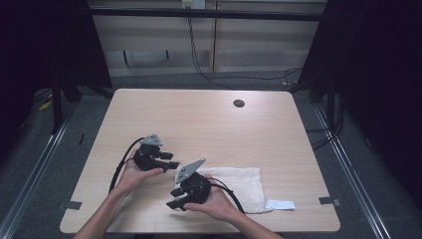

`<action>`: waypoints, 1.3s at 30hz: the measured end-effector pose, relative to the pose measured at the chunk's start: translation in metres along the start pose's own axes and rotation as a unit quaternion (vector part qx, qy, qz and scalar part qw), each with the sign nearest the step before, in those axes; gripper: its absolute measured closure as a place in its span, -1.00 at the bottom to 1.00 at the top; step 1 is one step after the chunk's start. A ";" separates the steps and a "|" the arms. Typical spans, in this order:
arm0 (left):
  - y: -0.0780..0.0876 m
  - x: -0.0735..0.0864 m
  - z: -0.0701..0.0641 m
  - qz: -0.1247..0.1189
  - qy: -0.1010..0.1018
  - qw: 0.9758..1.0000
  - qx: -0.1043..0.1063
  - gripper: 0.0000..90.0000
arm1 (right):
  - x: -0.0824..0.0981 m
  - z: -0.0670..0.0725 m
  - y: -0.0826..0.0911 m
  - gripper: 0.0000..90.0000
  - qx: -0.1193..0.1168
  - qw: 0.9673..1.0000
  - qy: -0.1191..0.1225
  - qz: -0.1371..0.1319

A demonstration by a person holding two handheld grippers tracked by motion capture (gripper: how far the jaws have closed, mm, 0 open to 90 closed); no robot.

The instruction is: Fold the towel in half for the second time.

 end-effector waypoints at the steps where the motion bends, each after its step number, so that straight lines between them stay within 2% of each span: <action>1: 0.001 0.001 0.001 0.002 -0.001 1.000 -0.004 0.09 | 0.000 0.000 -0.001 0.27 -0.003 1.000 0.004 -0.002; 5: 0.001 0.003 0.002 0.002 0.006 1.000 -0.010 0.08 | 0.002 0.003 -0.006 0.27 -0.002 1.000 0.004 -0.001; 6: 0.000 0.004 0.002 0.010 0.002 1.000 -0.011 0.07 | 0.003 0.005 -0.007 0.25 0.008 1.000 0.010 0.004; 11: -0.002 0.005 0.003 0.010 0.006 1.000 -0.014 0.06 | 0.005 0.004 -0.004 0.23 0.024 1.000 0.015 0.007; 15: -0.004 0.007 0.003 0.017 0.008 1.000 -0.013 0.05 | 0.010 0.003 -0.006 0.25 0.024 0.999 0.016 0.021; 17: -0.004 0.007 0.004 0.018 0.005 1.000 -0.015 0.04 | 0.012 0.003 -0.011 0.29 0.027 0.999 0.016 0.030; 18: -0.003 0.008 0.003 0.017 0.006 1.000 -0.016 0.04 | 0.013 0.003 -0.014 0.30 0.034 0.999 0.025 0.035; 23: -0.004 0.010 0.004 0.022 0.010 1.000 -0.017 0.02 | 0.017 0.006 -0.014 0.42 0.051 0.997 0.046 0.032; 25: -0.005 0.010 0.005 0.023 0.011 0.999 -0.019 0.02 | 0.020 0.006 -0.014 0.56 0.066 0.996 0.051 0.020; 29: -0.007 0.010 0.002 0.025 0.008 0.999 -0.019 0.01 | 0.021 0.008 -0.014 0.62 0.076 0.995 0.057 0.019; 33: -0.007 0.010 0.001 0.025 0.006 1.000 -0.017 0.01 | 0.022 0.009 -0.014 0.73 0.088 0.994 0.055 0.015; 36: -0.008 0.010 0.001 0.026 0.005 1.000 -0.016 0.01 | 0.023 0.005 -0.013 0.83 0.082 0.996 0.040 0.008; 39: -0.009 0.011 0.000 0.029 0.004 1.000 -0.013 0.02 | 0.023 0.006 -0.013 0.84 0.082 0.996 0.035 0.007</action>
Point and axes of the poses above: each handheld gripper's, and its own axes: y roughly backward along the jaws, x roughly out of its underside, z roughly to its left, the point moved 2 cm from there along -y, roughly forward along the jaws, and after that the axes turned 8 degrees about -x, right-handed, at the moved point
